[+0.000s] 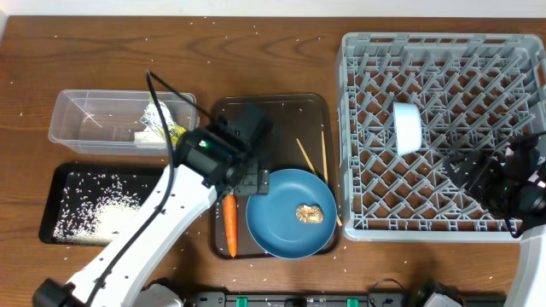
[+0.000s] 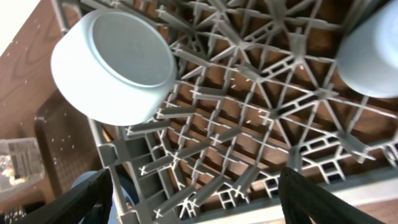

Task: Sort waste into correct bins and load items into the dishwasher rack
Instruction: 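Grasp the orange carrot and carry it left to the black tray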

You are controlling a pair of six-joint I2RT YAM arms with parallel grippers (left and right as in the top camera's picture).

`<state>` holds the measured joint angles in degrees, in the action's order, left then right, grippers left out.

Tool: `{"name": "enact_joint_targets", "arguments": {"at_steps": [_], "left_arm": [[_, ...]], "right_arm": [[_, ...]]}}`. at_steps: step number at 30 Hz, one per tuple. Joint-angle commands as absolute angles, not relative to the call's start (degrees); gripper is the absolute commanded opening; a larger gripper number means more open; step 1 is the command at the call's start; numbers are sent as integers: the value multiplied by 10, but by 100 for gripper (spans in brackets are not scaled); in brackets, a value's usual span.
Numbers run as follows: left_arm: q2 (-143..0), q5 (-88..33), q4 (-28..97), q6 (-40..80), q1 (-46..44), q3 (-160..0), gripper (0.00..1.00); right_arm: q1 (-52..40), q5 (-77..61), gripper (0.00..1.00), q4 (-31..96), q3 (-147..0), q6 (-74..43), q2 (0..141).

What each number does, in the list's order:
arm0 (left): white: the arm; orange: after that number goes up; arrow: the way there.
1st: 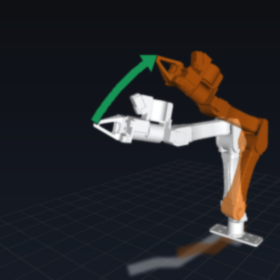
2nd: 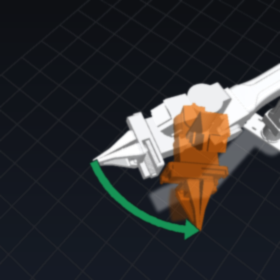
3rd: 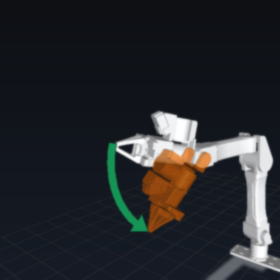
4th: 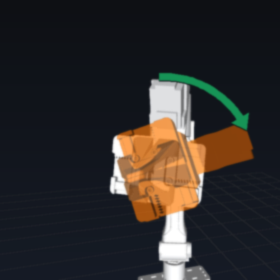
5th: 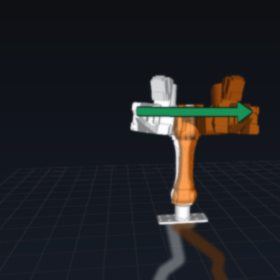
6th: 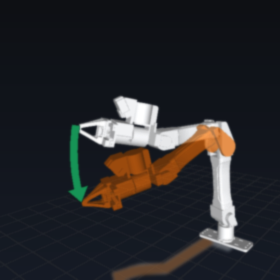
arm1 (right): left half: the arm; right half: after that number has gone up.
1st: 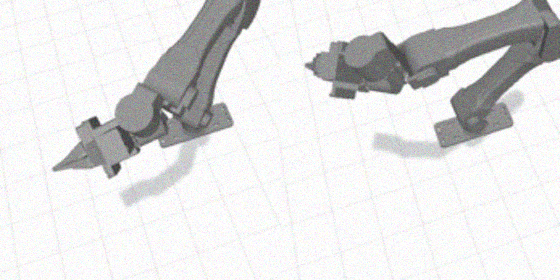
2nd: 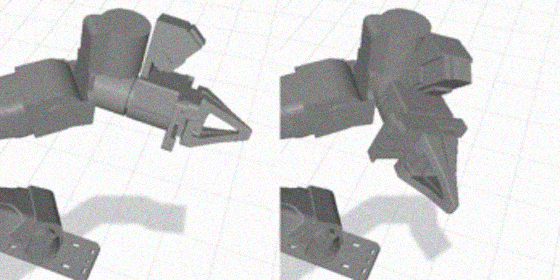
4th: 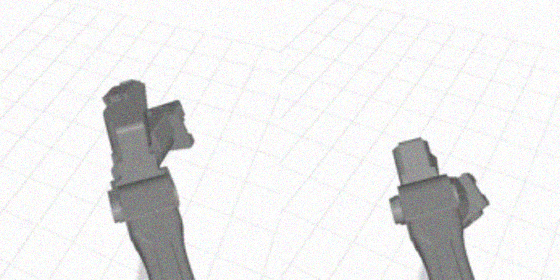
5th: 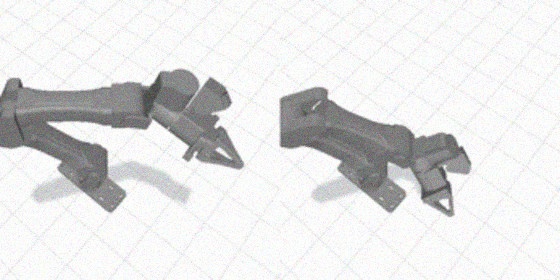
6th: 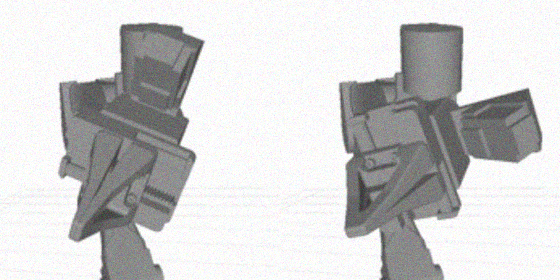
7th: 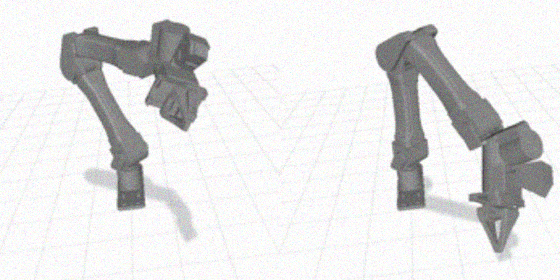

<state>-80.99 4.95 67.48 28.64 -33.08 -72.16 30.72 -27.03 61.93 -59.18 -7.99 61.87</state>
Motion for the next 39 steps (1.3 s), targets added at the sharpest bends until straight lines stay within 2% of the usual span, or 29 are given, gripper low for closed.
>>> {"name": "enact_joint_targets", "arguments": {"at_steps": [1, 3, 9, 11, 14, 17, 20, 23, 27, 33, 37, 39], "left_arm": [[-813, 81, 650, 338, -314, -654, 98], [-813, 62, 624, 338, -302, -612, 85], [-813, 30, 523, 329, -260, -503, 80], [-813, 2, 491, 303, -254, -482, 72], [-813, -68, 427, 255, -254, -446, 66], [-813, -68, 407, 253, -255, -421, 63], [-813, -54, 408, 254, -255, -415, 51], [-813, -44, 401, 256, -255, -415, 50], [-820, -40, 380, 256, -255, -415, 41], [-863, -40, 359, 255, -255, -415, 41], [-880, -40, 354, 255, -254, -415, 28], [-879, -40, 355, 255, -254, -417, 27]], "right_arm": [[298, -278, 79, 619, -599, -66, 617], [298, -274, 79, 620, -599, -66, 617], [298, -270, 80, 621, -599, -66, 617], [298, -270, 80, 622, -599, -66, 617], [298, -270, 80, 622, -599, -66, 617], [298, -270, 80, 622, -599, -66, 617], [298, -270, 80, 622, -599, -66, 617], [298, -270, 80, 622, -599, -66, 617], [298, -270, 80, 622, -599, -68, 617], [298, -270, 80, 624, -599, -68, 617], [298, -270, 80, 624, -599, -68, 617], [298, -270, 80, 624, -599, -68, 617]]}}
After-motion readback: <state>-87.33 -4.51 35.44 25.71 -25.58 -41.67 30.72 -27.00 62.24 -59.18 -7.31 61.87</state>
